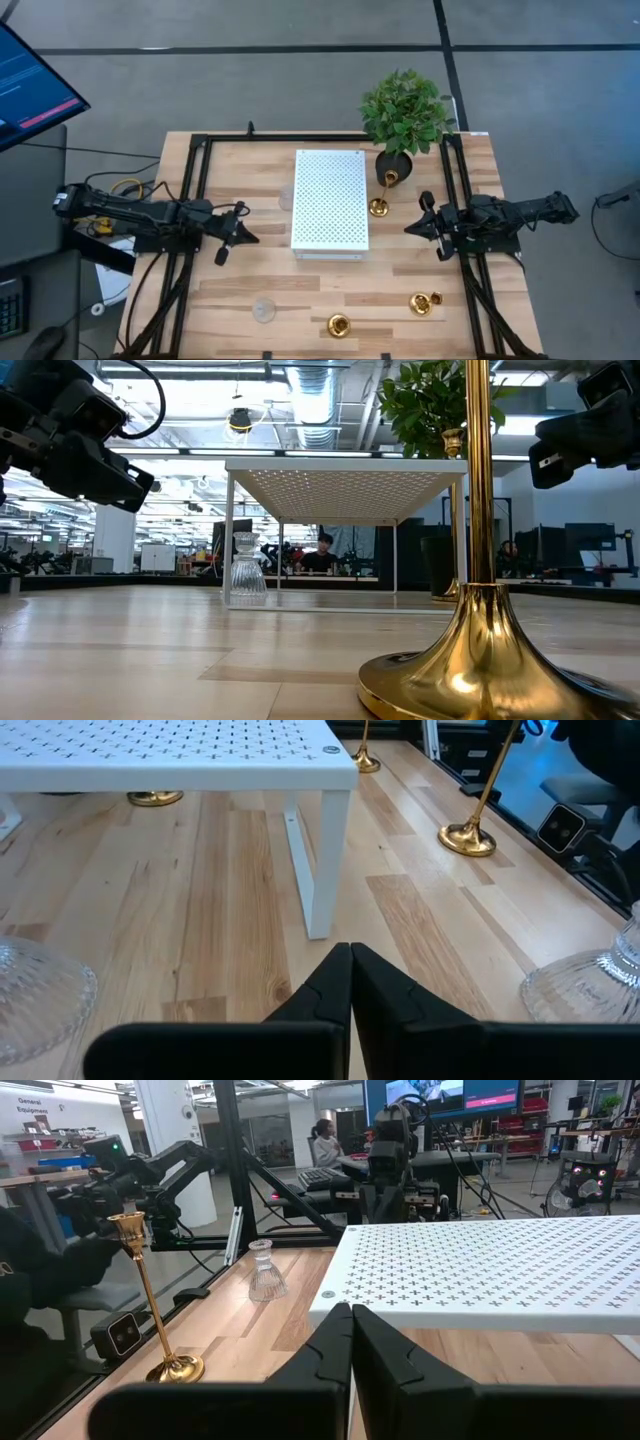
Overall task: Pick & Place candle stick holders
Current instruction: Put the top golden candle holder on the shelf
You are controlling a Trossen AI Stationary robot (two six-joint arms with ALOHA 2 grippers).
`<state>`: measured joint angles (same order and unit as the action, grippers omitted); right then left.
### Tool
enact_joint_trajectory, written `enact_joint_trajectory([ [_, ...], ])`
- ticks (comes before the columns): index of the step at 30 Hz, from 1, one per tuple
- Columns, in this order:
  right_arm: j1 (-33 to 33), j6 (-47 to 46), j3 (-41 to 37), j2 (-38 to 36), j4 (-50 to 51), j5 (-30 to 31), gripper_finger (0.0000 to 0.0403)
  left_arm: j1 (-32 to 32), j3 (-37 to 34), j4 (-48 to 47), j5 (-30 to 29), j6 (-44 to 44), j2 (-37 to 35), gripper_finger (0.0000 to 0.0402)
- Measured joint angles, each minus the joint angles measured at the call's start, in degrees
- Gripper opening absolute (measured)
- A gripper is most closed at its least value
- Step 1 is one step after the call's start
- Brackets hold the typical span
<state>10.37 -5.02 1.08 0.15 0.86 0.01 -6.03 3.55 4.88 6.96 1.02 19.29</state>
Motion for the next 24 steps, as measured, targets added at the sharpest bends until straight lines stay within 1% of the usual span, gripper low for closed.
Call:
enact_joint_trajectory([
  [7,0.01,1.77,0.0,0.02,0.02,-0.01,0.0,-0.01,0.0,0.77,-0.02,0.0,0.0,0.0008],
  [18,0.02,0.03,0.01,0.01,0.02,-0.02,0.0,-0.01,0.0,2.04,-0.01,0.0,0.0,0.0008],
  [24,0.02,3.26,0.0,0.0,0.03,0.0,0.0,-0.01,0.0,2.34,-0.01,0.0,0.0,0.0008],
])
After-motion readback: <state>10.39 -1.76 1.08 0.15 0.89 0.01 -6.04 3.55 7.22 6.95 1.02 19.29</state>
